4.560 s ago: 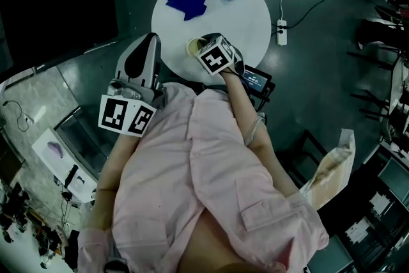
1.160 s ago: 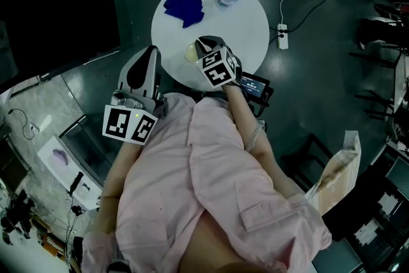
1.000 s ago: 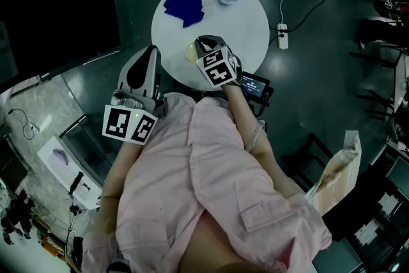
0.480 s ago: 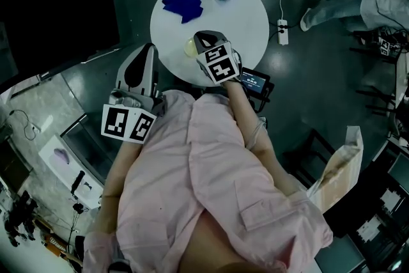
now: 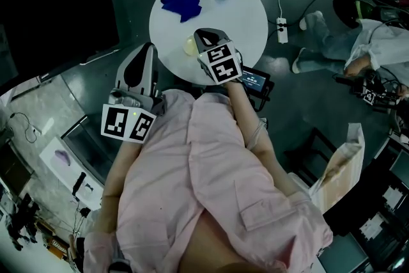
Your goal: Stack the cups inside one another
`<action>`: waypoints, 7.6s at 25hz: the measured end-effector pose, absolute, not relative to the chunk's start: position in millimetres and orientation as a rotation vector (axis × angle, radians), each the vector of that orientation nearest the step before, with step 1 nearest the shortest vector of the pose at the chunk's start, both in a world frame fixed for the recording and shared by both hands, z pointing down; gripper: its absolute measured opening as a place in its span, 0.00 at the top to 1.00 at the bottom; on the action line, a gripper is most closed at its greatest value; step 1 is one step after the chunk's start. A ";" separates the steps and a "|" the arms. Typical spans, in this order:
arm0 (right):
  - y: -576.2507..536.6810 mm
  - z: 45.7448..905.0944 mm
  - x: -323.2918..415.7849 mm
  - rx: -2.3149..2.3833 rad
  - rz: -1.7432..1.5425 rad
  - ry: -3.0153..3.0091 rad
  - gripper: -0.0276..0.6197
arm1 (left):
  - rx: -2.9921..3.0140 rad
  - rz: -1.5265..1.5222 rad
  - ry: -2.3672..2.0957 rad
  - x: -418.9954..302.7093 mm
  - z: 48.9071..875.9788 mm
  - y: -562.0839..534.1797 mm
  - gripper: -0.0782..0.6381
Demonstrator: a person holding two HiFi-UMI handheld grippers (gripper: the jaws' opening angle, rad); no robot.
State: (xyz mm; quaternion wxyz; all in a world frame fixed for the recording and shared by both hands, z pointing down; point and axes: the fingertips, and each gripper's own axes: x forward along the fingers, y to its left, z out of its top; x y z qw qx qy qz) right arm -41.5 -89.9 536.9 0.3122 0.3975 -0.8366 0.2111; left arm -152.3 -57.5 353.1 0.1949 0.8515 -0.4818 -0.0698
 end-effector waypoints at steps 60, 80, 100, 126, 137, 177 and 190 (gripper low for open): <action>-64.6 417.8 19.2 1.503 0.428 -2.348 0.91 | 2.425 -0.187 -1.333 -152.6 351.2 -58.9 0.88; -19.7 393.6 36.9 1.600 0.346 -2.335 0.91 | 2.458 -0.187 -1.301 -147.7 350.3 -49.0 0.88; 4.5 395.5 55.4 1.693 0.358 -2.257 0.91 | 2.591 -0.076 -1.067 -90.2 359.7 -42.7 0.88; 12.6 386.7 76.2 1.784 0.287 -2.184 0.91 | 2.709 -0.080 -0.907 -52.7 354.1 -51.0 0.88; -0.3 388.5 32.9 1.521 0.200 -2.187 0.91 | 2.652 -0.025 -1.010 -76.6 347.1 -50.2 0.88; -12.7 387.5 8.8 1.435 0.124 -2.222 0.91 | 2.608 -0.060 -1.105 -102.4 348.2 -58.2 0.88; -14.3 389.7 7.8 1.428 0.133 -2.219 0.91 | 2.593 -0.059 -1.110 -104.5 350.4 -59.2 0.88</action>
